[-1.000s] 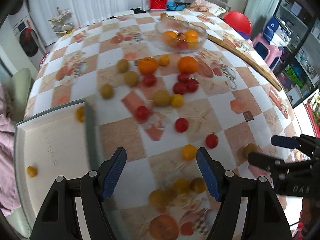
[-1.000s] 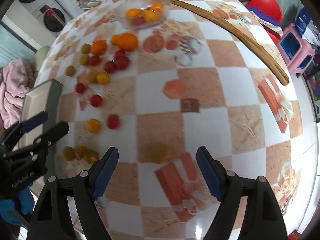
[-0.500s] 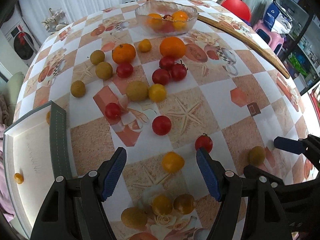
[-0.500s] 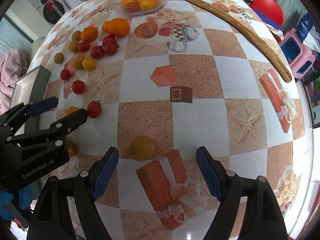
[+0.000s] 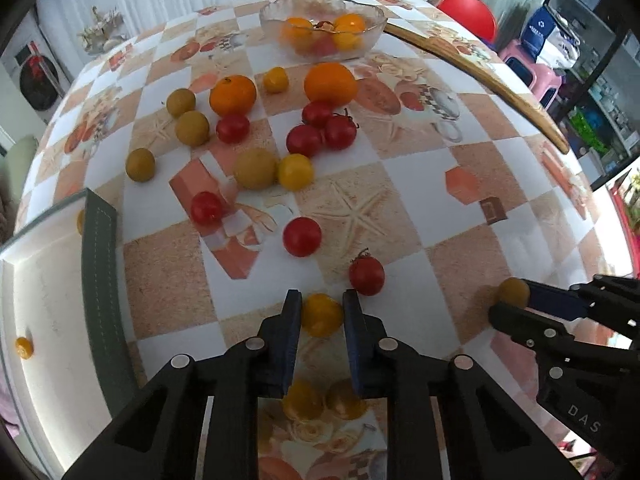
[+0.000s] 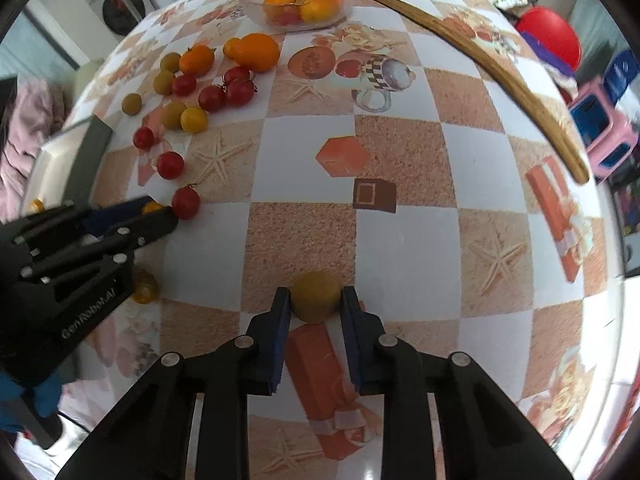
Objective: Organize fruits
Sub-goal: 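Carry the yellow plum into the white tray and open the tools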
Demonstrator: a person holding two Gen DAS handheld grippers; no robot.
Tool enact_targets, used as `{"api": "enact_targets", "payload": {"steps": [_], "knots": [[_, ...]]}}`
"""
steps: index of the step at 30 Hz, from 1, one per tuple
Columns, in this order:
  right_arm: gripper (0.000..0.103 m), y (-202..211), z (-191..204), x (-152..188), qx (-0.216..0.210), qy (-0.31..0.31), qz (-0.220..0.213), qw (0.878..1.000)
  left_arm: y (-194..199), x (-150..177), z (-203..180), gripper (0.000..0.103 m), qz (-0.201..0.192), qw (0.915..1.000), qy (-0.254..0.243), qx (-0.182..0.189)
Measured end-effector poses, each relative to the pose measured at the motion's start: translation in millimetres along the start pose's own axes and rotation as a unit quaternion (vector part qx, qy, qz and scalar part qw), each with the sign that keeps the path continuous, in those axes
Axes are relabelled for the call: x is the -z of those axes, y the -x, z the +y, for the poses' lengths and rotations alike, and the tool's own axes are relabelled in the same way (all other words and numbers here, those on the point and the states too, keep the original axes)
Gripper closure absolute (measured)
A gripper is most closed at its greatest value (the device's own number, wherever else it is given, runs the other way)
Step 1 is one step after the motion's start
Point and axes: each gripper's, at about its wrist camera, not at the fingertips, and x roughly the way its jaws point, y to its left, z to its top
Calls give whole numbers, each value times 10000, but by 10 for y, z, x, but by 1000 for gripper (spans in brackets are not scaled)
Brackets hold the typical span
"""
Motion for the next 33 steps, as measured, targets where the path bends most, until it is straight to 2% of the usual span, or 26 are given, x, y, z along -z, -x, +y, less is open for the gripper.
{"api": "enact_targets", "payload": {"steps": [7,18,26,33], "knots": [[76,108,-24,-25,-182,-176,-83,9996,160,40,99,81,-102,9995,257,124],[76,178,235,-196,-309,91,-168,9993,435,125,439,81,-342,9973,652,28],[76,172,638,-375,-435,517,-177,9976,594,286,813,81,-479,9930,1071,-141],[76,141,1215,-556,-676,1094,-180,9915,721,541,1287,81,-550,9843,1619,-429]]}}
